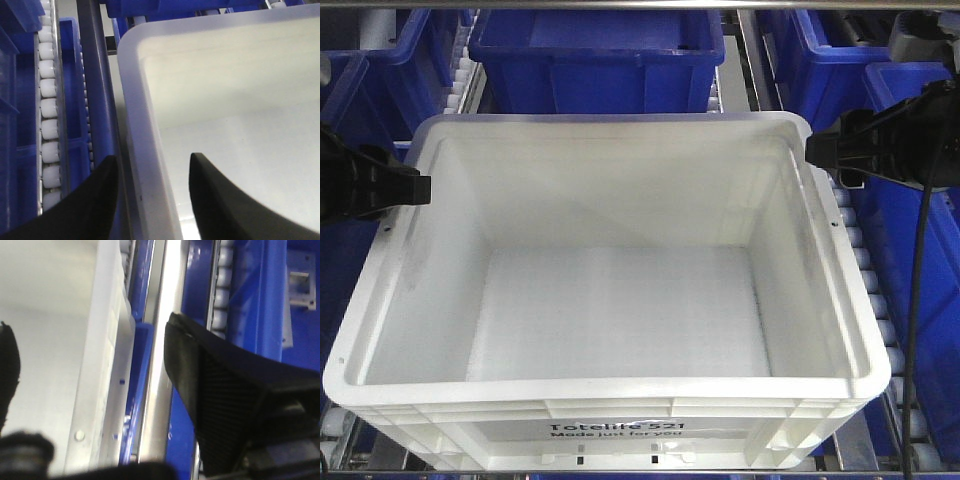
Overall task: Move bin from left to right shelf
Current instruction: 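Open both grippers and lift them off the tote's side walls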
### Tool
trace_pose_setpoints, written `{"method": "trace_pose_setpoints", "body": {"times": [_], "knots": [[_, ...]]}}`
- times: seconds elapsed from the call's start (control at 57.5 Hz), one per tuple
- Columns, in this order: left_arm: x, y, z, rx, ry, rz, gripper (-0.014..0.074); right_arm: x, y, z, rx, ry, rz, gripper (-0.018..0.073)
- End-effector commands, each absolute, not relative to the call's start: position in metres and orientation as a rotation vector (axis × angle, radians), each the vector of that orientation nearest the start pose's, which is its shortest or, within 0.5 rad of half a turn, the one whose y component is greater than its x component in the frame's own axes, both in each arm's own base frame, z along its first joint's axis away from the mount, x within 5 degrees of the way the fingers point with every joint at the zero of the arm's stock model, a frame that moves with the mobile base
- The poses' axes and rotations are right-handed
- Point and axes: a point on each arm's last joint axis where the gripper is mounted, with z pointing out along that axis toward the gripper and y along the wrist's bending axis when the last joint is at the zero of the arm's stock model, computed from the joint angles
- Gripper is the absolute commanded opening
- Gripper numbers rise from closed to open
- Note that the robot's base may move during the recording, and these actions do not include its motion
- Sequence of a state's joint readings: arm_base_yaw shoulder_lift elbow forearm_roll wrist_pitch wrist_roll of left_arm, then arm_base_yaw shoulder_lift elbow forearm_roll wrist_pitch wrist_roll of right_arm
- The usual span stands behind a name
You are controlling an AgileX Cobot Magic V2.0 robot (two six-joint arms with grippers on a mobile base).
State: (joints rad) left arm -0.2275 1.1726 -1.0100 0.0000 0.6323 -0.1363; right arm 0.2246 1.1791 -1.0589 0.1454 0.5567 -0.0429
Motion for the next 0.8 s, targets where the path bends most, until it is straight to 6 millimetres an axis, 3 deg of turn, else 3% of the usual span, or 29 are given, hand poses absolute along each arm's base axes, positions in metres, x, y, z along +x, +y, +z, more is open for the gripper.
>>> {"method": "trace_pose_setpoints", "body": {"times": [0.0,0.191,0.365,0.54,0.783], "knots": [[0.238,-0.057,0.353,0.076,2.193,-0.245,0.0328,0.243,0.059,0.377,-0.157,1.975,0.261,0.0533],[0.233,-0.056,0.340,0.073,2.153,-0.248,0.0328,0.224,0.053,0.367,-0.136,1.849,0.247,0.0533],[0.210,-0.050,0.337,0.077,2.020,-0.259,0.0328,0.199,0.046,0.360,-0.185,1.757,0.192,0.0533],[0.174,-0.041,0.329,0.121,1.927,-0.236,0.0324,0.166,0.038,0.348,-0.211,1.671,0.152,0.0533],[0.103,-0.025,0.313,0.114,1.757,-0.253,0.0323,0.107,0.024,0.321,-0.197,1.538,0.147,0.0533]]}}
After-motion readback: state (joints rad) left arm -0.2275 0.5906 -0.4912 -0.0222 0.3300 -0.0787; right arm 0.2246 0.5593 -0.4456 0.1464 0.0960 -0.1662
